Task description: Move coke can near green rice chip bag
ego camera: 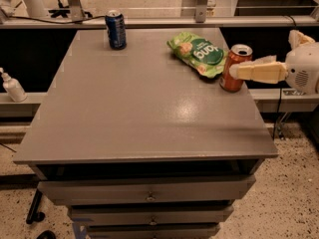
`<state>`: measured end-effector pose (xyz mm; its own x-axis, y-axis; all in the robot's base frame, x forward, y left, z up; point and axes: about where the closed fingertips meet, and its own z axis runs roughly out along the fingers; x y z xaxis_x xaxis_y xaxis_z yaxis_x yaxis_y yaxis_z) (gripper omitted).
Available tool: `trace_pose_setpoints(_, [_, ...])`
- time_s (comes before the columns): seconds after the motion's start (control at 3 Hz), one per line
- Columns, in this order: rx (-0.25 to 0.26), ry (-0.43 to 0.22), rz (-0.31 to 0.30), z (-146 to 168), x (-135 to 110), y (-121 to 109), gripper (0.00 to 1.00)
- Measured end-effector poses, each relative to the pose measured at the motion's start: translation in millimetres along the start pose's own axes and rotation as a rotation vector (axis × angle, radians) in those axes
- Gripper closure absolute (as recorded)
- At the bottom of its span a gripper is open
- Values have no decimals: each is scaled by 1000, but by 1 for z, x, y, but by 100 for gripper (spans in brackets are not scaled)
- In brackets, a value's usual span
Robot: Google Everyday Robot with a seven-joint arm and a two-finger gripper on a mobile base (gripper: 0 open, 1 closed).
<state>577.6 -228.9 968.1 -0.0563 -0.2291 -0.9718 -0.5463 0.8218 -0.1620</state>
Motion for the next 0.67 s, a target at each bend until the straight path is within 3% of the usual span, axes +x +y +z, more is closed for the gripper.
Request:
trace_pose_setpoints(0.33, [2,9,-16,-42,-28,6,0])
trace_pose_setpoints(0.67, [-6,9,-19,-43,-29,9,0])
